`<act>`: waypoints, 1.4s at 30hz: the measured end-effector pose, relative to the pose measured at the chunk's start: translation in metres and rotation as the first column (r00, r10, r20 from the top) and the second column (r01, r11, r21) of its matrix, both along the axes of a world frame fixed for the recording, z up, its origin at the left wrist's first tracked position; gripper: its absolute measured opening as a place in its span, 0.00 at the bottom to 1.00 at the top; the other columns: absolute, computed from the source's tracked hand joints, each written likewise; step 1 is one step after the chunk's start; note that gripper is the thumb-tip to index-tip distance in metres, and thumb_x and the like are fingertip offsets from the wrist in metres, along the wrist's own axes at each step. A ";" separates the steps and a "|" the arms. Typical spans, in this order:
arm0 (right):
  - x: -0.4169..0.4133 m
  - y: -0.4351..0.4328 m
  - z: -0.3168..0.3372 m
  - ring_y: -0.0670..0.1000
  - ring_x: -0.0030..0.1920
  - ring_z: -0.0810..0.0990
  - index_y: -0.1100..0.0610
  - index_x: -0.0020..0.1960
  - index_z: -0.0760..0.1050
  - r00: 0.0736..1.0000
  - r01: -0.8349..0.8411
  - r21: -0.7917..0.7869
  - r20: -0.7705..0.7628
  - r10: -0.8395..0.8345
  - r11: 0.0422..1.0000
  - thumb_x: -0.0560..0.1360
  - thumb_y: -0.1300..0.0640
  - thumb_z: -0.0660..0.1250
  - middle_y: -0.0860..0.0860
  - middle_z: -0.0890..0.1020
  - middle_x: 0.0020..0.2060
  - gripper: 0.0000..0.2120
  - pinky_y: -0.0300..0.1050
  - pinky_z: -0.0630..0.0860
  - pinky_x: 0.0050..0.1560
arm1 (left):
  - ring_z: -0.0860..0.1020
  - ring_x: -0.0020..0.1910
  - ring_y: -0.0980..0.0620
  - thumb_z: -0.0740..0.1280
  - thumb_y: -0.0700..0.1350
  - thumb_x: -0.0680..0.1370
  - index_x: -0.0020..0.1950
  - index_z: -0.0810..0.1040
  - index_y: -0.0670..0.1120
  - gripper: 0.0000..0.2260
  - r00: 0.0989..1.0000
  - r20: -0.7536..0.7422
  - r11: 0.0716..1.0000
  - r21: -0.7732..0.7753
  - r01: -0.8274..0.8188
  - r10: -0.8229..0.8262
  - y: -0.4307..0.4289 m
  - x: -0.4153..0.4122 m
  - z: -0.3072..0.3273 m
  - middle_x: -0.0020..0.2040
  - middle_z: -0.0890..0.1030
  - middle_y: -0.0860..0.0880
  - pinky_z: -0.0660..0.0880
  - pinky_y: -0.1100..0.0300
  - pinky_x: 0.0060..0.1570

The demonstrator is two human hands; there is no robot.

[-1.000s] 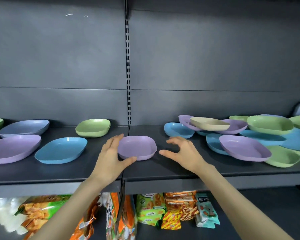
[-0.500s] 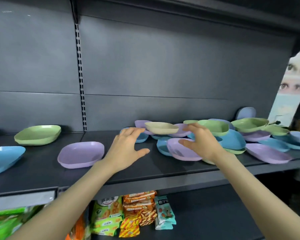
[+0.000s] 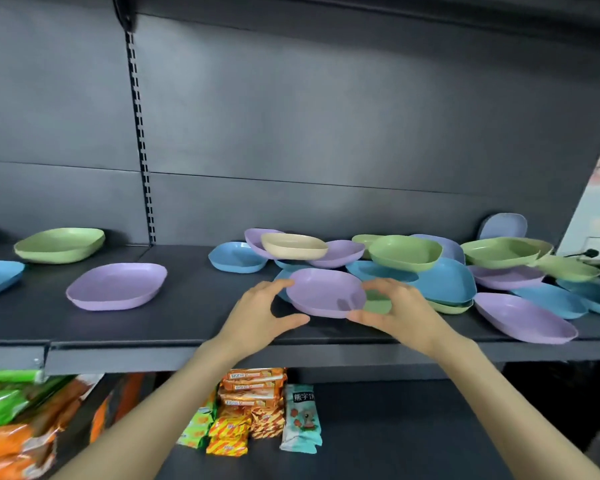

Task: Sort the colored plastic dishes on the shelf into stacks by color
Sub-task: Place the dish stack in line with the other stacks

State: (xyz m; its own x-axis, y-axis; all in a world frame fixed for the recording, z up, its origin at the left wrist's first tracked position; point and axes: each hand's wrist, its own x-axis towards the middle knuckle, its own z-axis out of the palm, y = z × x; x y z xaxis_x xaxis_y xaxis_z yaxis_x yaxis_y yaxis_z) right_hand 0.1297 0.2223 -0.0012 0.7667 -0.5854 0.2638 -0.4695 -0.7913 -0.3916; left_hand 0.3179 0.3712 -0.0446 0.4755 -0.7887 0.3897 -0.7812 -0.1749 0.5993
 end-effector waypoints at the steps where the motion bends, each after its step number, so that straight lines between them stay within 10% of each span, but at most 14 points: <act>1: 0.000 -0.004 -0.002 0.48 0.58 0.76 0.48 0.64 0.74 1.000 -0.012 0.005 0.004 0.012 1.000 0.61 0.24 0.61 0.44 0.79 0.58 0.40 0.51 0.75 0.58 | 0.70 0.66 0.51 0.72 0.57 0.71 0.71 0.68 0.52 0.30 1.000 -0.010 1.000 0.002 -0.006 0.006 -0.001 -0.002 0.000 0.68 0.73 0.50 0.69 0.52 0.66; 12: 0.009 -0.007 -0.012 0.49 0.61 0.75 0.52 0.66 0.72 0.993 -0.059 0.043 0.102 0.054 0.997 0.71 0.41 0.70 0.47 0.78 0.61 0.28 0.42 0.71 0.55 | 0.77 0.53 0.58 0.73 0.49 0.72 0.62 0.77 0.45 0.20 0.983 -0.181 0.992 -0.112 -0.065 0.044 -0.004 -0.010 0.001 0.56 0.80 0.53 0.71 0.75 0.50; 24: 0.117 0.066 -0.012 0.40 0.49 0.72 0.54 0.58 0.77 0.879 -0.323 0.099 0.401 0.259 0.941 0.71 0.51 0.73 0.41 0.77 0.50 0.17 0.19 0.65 0.45 | 0.79 0.48 0.68 0.76 0.42 0.69 0.55 0.74 0.55 0.19 0.918 -0.369 0.862 -0.406 -0.303 0.148 0.095 0.044 0.011 0.48 0.80 0.61 0.74 0.75 0.46; 29: 0.178 0.105 -0.016 0.44 0.57 0.76 0.55 0.60 0.77 0.847 -0.409 0.123 0.419 0.326 0.904 0.70 0.47 0.72 0.45 0.79 0.57 0.21 0.35 0.69 0.56 | 0.82 0.46 0.61 0.75 0.37 0.69 0.50 0.77 0.56 0.17 0.889 -0.429 0.821 -0.442 -0.360 0.159 0.142 0.094 0.008 0.49 0.83 0.52 0.75 0.72 0.46; 42: 0.270 0.174 -0.043 0.42 0.57 0.74 0.55 0.62 0.76 0.884 -0.327 0.176 0.404 0.235 0.928 0.70 0.47 0.72 0.46 0.78 0.60 0.23 0.29 0.67 0.53 | 0.76 0.55 0.60 0.76 0.46 0.69 0.59 0.76 0.52 0.21 0.909 -0.354 0.904 -0.277 -0.327 0.220 0.207 0.211 -0.012 0.55 0.80 0.56 0.70 0.68 0.53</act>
State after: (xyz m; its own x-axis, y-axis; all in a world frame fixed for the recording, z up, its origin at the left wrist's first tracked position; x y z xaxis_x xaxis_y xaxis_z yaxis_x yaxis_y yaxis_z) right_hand 0.3994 0.3961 -0.0445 0.7815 -0.4393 0.4429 -0.0258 -0.7321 -0.6807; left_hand 0.5290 0.5782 -0.0567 0.7907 -0.4650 0.3983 -0.4979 -0.1099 0.8602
